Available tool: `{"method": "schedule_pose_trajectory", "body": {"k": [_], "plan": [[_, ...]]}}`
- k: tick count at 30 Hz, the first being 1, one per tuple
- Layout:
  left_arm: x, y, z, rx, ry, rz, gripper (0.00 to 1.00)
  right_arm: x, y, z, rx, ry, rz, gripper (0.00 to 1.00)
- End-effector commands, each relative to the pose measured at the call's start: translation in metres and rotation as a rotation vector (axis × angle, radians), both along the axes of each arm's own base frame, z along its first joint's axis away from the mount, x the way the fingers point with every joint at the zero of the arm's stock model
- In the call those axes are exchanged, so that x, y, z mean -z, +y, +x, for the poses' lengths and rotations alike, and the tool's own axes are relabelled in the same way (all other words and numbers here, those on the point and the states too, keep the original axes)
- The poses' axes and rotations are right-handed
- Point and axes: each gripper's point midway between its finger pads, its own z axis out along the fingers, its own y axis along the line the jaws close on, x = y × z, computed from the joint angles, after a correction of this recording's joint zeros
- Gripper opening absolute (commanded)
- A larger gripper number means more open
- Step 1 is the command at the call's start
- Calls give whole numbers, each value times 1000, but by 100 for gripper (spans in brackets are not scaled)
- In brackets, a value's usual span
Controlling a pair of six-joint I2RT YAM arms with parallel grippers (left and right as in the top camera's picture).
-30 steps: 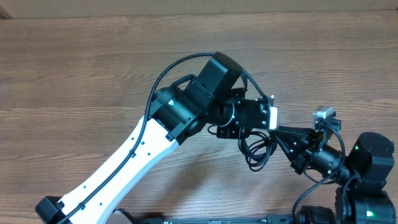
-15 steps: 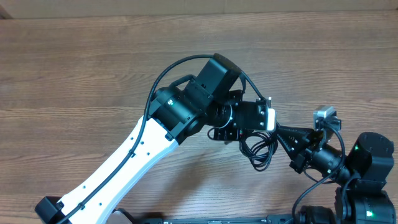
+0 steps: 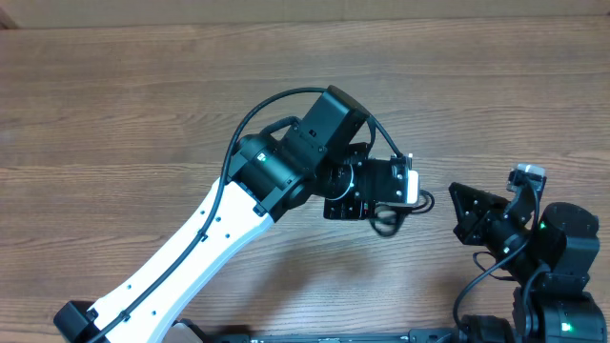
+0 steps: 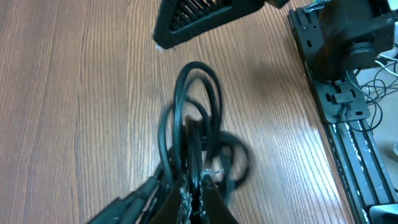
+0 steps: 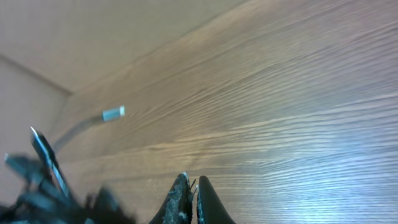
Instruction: Untangle cables
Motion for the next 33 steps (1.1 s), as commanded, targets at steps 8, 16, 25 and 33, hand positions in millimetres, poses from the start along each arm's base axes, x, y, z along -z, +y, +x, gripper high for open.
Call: {"method": "schedule_pose_trajectory", "body": {"k": [8,16,25,33], "plan": [[-20,1,-2,7,-50,-38,4,-21,22,-6,-175,-104,-32,98],[-16,7,9,-75,-53,-3,4,-30,44,-18,-344,-171,-26,100],[-21,12,43,-455,52,-33,4,-35,46,-17,-357,-195,-25,100],[-28,-13,22,-479,141,-92,4,-27,28,-7,-224,-142,-36,100]]}}
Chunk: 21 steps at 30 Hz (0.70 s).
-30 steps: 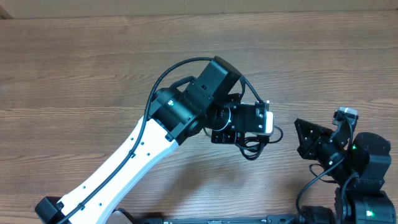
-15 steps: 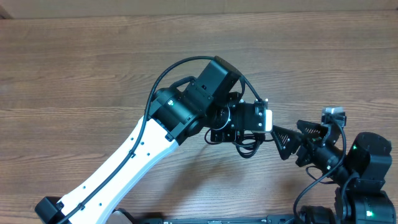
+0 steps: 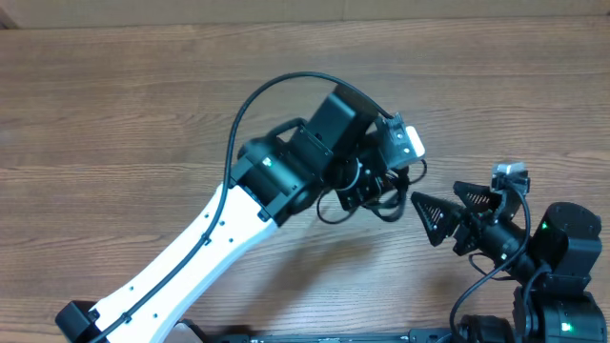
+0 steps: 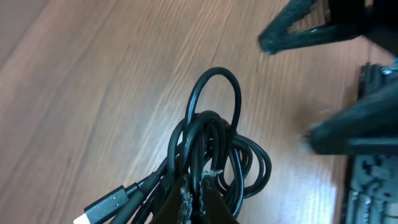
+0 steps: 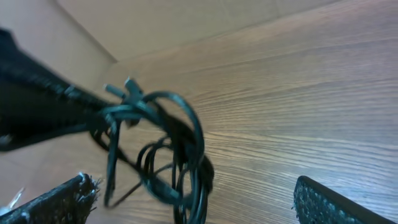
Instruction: Untangle cables
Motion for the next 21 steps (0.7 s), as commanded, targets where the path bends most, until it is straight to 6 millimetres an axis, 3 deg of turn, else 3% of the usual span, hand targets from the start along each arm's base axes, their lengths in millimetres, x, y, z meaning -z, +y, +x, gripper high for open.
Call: {"method": "schedule_pose_trajectory", "body": {"k": [1,8,21], "plan": [[-25,-13,-15,-17,8,-82,4,-9,-8,3,57,-14,-10,100],[-26,-18,-19,-20,-2,-84,4,5,-31,14,223,69,-9,100],[-31,-28,-33,51,37,-132,4,42,-33,38,234,249,18,100]]}}
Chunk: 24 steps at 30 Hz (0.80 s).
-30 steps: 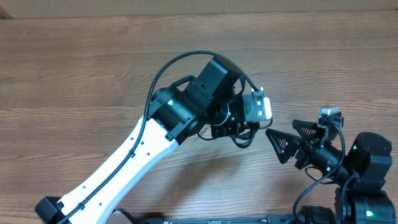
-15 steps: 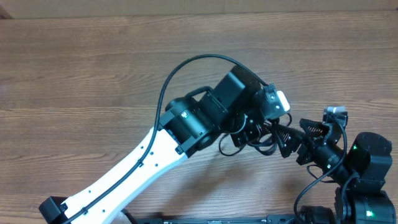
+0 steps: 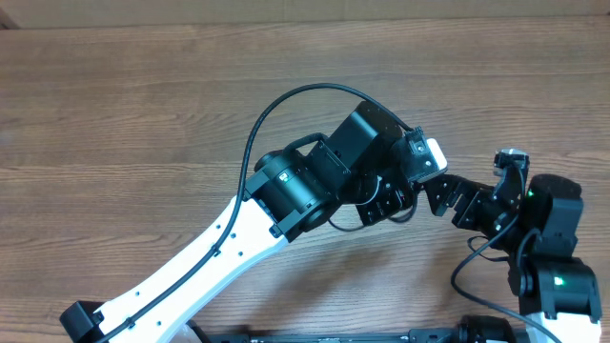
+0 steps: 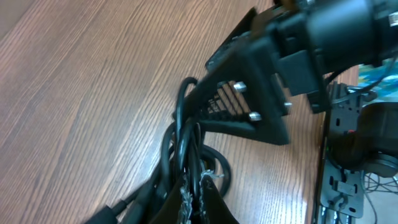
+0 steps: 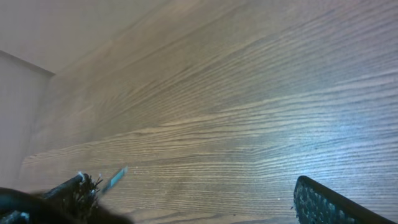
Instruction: Untangle cables
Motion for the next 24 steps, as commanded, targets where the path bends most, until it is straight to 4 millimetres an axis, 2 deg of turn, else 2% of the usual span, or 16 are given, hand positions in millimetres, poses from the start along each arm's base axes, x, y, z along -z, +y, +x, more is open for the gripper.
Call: {"method": "schedule_pose_trajectory", "body": {"k": [1,4,8,10,13,22,23,24], "plan": [[-24,-3,-10,26,-5,-69,4,-10,-2,5,18,-18,6,100],[-21,5,7,-57,-61,-26,4,-10,-2,5,17,-18,6,100],[-18,27,41,-336,-69,2,4,-11,0,4,5,-20,14,100],[-18,26,41,-334,-66,0,4,-15,9,2,-54,-43,30,100],[-19,21,37,-306,-47,-18,4,-28,34,-7,-254,-133,43,100],[-21,17,34,-320,-8,-52,4,-37,46,-12,-348,-186,61,100],[-21,15,32,-305,2,-59,4,-37,46,-12,-348,-186,60,99],[-21,13,29,-290,13,-65,4,-37,46,-12,-348,-187,60,91]]}}
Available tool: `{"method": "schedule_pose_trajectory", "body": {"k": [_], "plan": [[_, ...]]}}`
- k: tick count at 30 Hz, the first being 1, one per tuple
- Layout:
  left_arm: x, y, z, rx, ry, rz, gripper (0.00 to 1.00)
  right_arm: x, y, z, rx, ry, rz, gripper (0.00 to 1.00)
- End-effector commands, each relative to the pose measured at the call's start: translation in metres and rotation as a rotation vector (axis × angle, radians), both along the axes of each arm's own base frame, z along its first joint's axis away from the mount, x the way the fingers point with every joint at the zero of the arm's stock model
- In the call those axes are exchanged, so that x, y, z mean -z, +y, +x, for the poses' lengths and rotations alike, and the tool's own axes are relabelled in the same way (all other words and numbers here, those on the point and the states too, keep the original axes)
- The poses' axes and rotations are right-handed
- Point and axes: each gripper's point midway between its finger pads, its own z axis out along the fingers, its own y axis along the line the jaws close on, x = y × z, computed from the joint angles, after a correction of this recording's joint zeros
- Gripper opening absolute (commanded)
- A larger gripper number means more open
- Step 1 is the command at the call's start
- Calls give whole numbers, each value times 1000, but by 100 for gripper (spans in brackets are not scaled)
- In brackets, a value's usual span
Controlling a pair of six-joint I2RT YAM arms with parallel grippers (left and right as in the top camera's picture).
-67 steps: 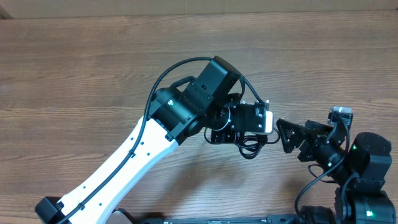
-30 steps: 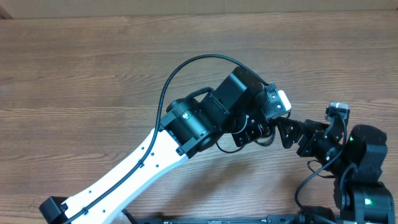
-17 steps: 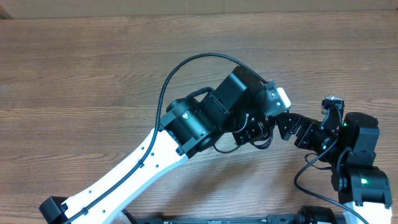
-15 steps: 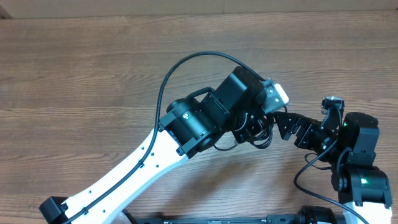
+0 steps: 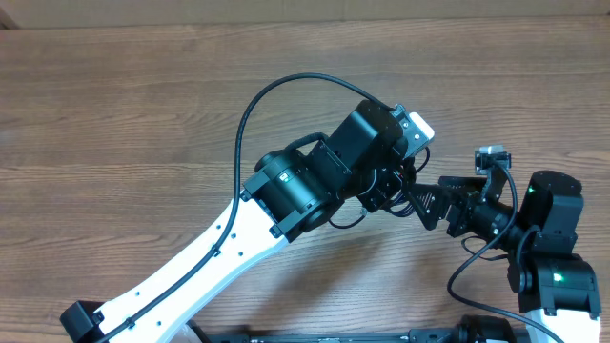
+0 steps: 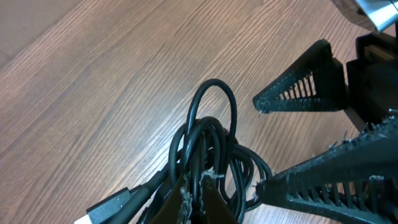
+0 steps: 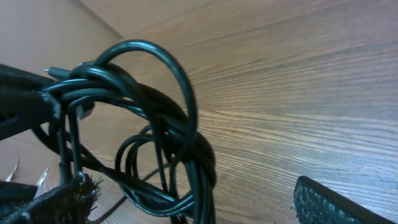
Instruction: Untangle cables
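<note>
A tangled bundle of black cables (image 6: 214,134) hangs above the wooden table (image 5: 124,114), with one loop standing up out of it. My left gripper (image 6: 200,185) is shut on several of its strands, and a dark plug with a pale tip (image 6: 111,205) sticks out to the left. My right gripper (image 7: 193,204) is wide open, and the bundle (image 7: 177,140) hangs between its two fingers. In the overhead view the right gripper (image 5: 427,202) meets the left gripper (image 5: 389,189) at centre right.
The left arm's white link (image 5: 181,257) crosses the table from the lower left, and its own black hose (image 5: 286,86) arcs above the wrist. The right arm's base (image 5: 558,276) stands at the lower right. A black rail (image 5: 334,337) runs along the near edge.
My right gripper, still open, has moved left; its camera showed bare table then and now shows the bundle between its fingers. The left gripper keeps its hold and has turned a little.
First my left gripper held the bundle while the right gripper stood shut, apart at the right. Then the right gripper was open and pointed at the bundle. Then it lay close beside the bundle, and now its open fingers straddle it.
</note>
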Motion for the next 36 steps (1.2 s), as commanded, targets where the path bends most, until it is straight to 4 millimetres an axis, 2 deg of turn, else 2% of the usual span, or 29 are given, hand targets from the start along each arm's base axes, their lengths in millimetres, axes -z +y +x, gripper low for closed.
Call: {"method": "schedule_pose_trajectory", "body": {"k": [1,2,4,17,20,22,23,24,25,29,36], "plan": [[-21,-7,-10,33,18,-82,4,-14,4,0,-38,-51,2,77],[-21,-8,-13,47,28,-90,4,-14,4,0,-38,-52,2,57],[-21,-9,-14,51,32,-91,4,-15,4,0,-37,-57,1,42],[-18,-19,-36,155,119,-128,4,-15,4,0,-37,-58,1,43],[-18,-18,-34,145,108,-119,4,-15,4,1,-37,-60,1,42],[-18,-18,-34,146,108,-118,4,-16,4,1,-37,-61,1,38],[-17,-18,-33,146,109,-116,4,-16,4,1,-37,-61,1,28],[-16,-18,-33,147,108,-114,4,-16,4,1,-37,-61,1,13],[-15,-18,-32,143,107,-110,4,-16,4,1,-37,-61,1,4],[-7,-11,-21,87,81,-63,4,-16,4,1,-37,-61,1,4],[-7,-11,-21,98,67,-52,4,-13,-2,4,10,-38,-3,4]]}}
